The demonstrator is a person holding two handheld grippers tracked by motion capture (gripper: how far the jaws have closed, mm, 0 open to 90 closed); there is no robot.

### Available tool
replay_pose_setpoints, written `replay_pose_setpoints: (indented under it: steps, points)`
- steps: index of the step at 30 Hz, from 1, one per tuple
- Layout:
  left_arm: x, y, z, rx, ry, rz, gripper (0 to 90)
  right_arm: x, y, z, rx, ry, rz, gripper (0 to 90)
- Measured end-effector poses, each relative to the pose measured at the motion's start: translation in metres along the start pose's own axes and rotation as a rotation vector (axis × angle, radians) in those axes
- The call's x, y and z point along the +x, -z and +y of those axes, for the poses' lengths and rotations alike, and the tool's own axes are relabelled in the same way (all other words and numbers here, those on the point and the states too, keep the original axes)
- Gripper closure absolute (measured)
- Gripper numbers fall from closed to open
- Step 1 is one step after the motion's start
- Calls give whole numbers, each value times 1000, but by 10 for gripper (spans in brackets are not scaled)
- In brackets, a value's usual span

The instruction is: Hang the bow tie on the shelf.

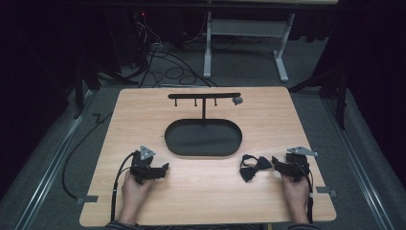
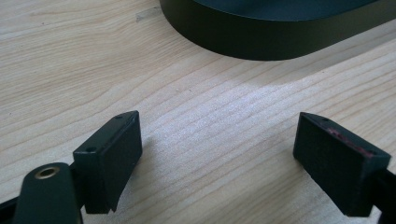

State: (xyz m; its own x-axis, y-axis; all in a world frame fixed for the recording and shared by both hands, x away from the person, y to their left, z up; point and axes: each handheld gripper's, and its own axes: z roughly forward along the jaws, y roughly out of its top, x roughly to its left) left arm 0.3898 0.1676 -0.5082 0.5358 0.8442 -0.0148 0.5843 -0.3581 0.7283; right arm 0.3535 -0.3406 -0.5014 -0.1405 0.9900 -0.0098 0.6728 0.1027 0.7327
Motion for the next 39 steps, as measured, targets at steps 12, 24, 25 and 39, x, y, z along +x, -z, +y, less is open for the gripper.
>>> replay_pose_setpoints:
  steps: [12, 24, 25, 39]
  points:
    - [0, 0, 0, 3, -3, 0, 158, -3, 1, 1, -1, -15, 26, 470]
    - [0, 0, 0, 3, -3, 0, 158, -4, 16, 4, -35, -49, 93, 509]
    - [0, 0, 0, 2, -3, 0, 158, -3, 18, 4, -35, -51, 99, 514]
    - [0, 0, 0, 3, -3, 0, 158, 7, 32, 7, -67, -48, 193, 541]
